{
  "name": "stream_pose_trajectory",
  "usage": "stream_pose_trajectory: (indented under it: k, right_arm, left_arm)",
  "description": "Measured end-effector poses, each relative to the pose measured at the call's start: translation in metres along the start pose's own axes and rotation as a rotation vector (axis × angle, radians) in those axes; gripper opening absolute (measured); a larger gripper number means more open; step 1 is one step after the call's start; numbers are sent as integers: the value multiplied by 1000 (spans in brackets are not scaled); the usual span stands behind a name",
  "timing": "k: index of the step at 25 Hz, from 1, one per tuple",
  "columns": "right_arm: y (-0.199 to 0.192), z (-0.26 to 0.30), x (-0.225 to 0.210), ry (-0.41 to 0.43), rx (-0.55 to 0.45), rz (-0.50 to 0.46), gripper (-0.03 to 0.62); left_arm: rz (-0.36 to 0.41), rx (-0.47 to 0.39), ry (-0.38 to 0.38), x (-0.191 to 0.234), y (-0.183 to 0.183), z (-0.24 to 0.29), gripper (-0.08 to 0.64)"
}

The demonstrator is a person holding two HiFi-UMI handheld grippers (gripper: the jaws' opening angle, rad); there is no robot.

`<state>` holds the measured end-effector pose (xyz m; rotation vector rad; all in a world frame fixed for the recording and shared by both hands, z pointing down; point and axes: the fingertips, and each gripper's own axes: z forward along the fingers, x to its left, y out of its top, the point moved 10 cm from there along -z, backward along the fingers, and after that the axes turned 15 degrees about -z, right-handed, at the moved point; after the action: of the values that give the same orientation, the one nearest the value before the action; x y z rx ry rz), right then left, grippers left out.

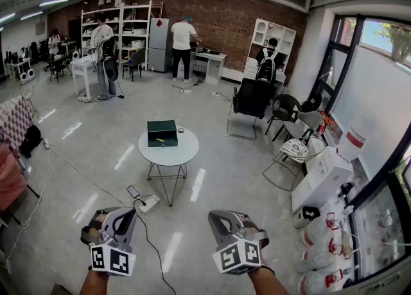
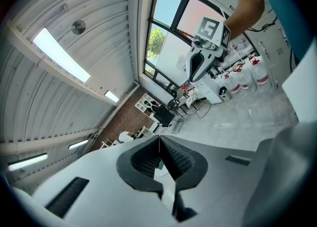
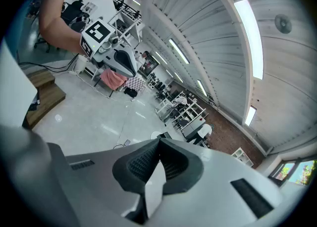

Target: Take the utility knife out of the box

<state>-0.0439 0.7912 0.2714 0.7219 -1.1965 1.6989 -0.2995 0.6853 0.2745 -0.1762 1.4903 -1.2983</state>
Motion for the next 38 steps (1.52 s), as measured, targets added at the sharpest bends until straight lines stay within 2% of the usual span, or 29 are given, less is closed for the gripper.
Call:
stream_pose_trajectory:
  k: [11,22,32,38]
  right_arm:
    - [-8,5,-4,5,13,7,37]
    - [-6,11,-4,6,-17,43,40]
    - [25,25,-9,-16,-3,54,40]
    - [51,43,-5,-25,12,69,39]
  left_arm:
    - [-11,2,0,6,2,8,20]
    - [-9,-2,-11,8,0,15,20]
    - [-19,-31,-28,37,-19,4,20]
    - [-40,-46,-42,62,-44,-4,20]
